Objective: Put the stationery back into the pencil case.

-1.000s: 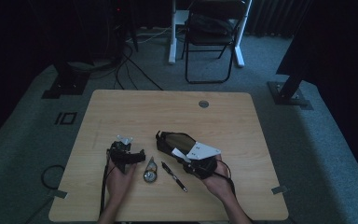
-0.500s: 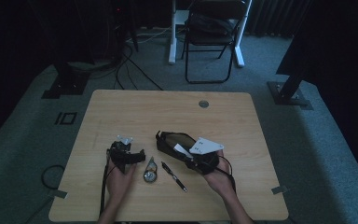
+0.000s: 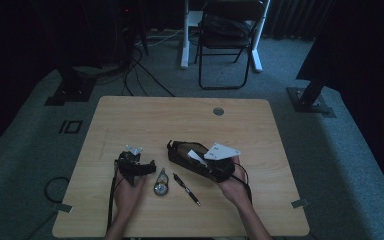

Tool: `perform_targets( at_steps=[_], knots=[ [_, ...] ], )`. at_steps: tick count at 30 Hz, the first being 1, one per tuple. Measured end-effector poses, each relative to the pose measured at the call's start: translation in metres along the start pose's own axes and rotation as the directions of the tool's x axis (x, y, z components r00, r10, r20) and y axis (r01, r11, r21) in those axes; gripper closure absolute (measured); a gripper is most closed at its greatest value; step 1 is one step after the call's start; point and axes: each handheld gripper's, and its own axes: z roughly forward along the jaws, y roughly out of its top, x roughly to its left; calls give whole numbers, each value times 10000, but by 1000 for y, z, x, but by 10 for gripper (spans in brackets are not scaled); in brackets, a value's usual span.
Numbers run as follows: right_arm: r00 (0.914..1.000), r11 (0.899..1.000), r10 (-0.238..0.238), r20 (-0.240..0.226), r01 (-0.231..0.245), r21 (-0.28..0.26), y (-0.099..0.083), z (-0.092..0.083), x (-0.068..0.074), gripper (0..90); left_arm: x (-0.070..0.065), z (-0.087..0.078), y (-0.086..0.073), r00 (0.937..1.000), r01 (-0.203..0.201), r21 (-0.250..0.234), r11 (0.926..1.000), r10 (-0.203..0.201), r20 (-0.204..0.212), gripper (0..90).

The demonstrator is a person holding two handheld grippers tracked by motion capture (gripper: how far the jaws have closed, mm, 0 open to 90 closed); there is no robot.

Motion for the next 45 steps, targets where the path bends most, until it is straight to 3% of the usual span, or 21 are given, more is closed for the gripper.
perform_targets(
  at_steps=[13,21,45],
  knots=[
    [9993,9994,347,166,-345,-99,4,4,-11,712,0,0,0,10000,11,-8,10000,-11,1,15],
    [9975,9974,709,23,-709,-151,4,8,-17,712,0,0,0,10000,-1,1,10000,1,0,16],
    [9935,9934,1136,63,-1135,-141,8,21,-30,713,0,0,0,10000,2,-1,10000,-2,1,15]
  ],
)
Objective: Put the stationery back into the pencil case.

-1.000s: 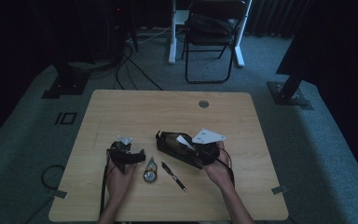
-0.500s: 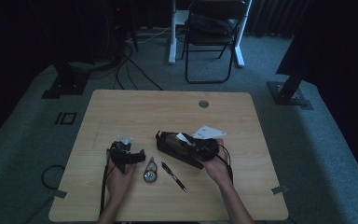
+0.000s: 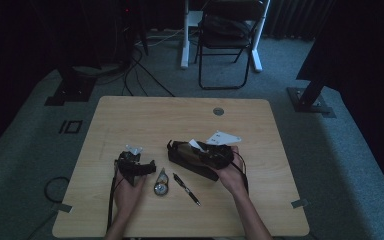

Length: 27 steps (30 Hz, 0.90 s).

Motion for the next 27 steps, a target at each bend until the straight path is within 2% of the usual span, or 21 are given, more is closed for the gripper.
perform_targets(
  at_steps=[27],
  knots=[
    [9990,9990,443,13,-443,117,3,14,-16,713,0,0,0,10000,1,16,10000,-1,6,15]
  ],
)
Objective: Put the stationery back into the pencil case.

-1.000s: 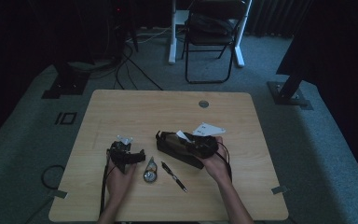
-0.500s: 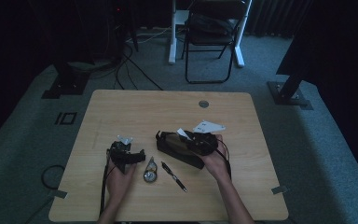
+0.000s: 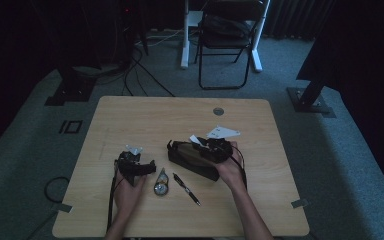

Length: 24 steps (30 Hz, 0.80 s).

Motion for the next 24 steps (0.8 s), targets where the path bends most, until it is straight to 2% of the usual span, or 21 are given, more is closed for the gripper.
perform_targets(
  at_steps=[14,24],
  knots=[
    [9989,9991,411,-214,-407,151,-2,9,-8,712,0,0,0,10000,4,-17,10000,-4,-7,15],
    [9985,9984,466,-280,-456,340,-5,16,-11,712,0,0,0,10000,16,-29,10000,-16,-6,15]
  ],
)
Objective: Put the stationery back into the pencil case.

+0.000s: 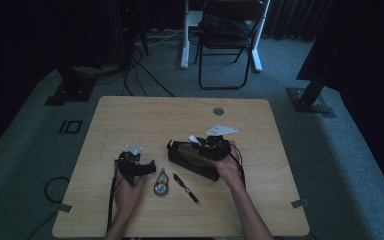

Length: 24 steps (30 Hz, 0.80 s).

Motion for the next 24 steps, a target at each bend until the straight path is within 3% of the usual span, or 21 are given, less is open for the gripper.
perform_targets(
  at_steps=[24],
  knots=[
    [9997,9984,-105,-207,117,559,-14,13,-2,709,0,0,0,10000,8,-12,10000,-8,-1,15]
  ],
)
